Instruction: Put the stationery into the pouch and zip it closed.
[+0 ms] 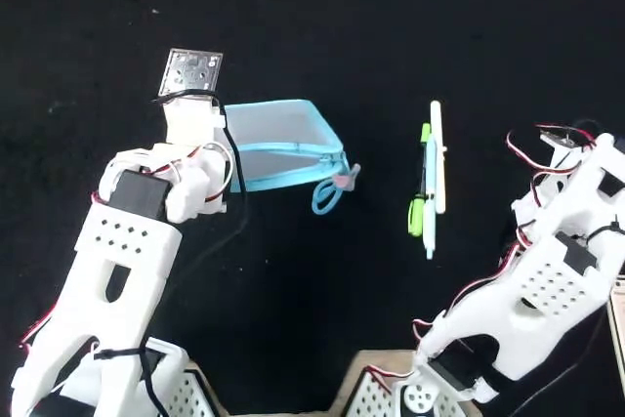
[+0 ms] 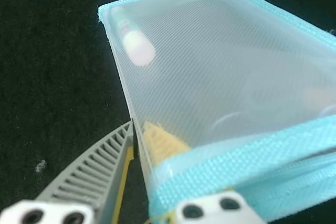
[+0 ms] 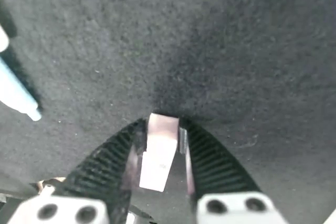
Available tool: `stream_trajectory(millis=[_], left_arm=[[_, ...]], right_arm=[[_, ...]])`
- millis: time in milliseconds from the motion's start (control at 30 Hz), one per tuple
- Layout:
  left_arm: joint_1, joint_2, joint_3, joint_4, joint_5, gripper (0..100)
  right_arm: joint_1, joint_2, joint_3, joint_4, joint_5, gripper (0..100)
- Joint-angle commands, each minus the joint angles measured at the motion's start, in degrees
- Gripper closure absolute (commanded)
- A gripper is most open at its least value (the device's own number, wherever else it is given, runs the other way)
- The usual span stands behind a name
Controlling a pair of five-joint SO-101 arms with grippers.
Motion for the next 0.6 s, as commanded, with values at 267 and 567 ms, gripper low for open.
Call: stream_trajectory(millis=[267,567], left_arm=[[0.9,0.4,1.5,-0.4,0.5,97],[0.9,0.4,1.6,-0.3,0.5,97]], right_arm=[[-1.7,-21.5,20.3,-9.5,-0.8,84.2],[-2.1,-28.1,32.8,-23.6,-3.8,84.2]])
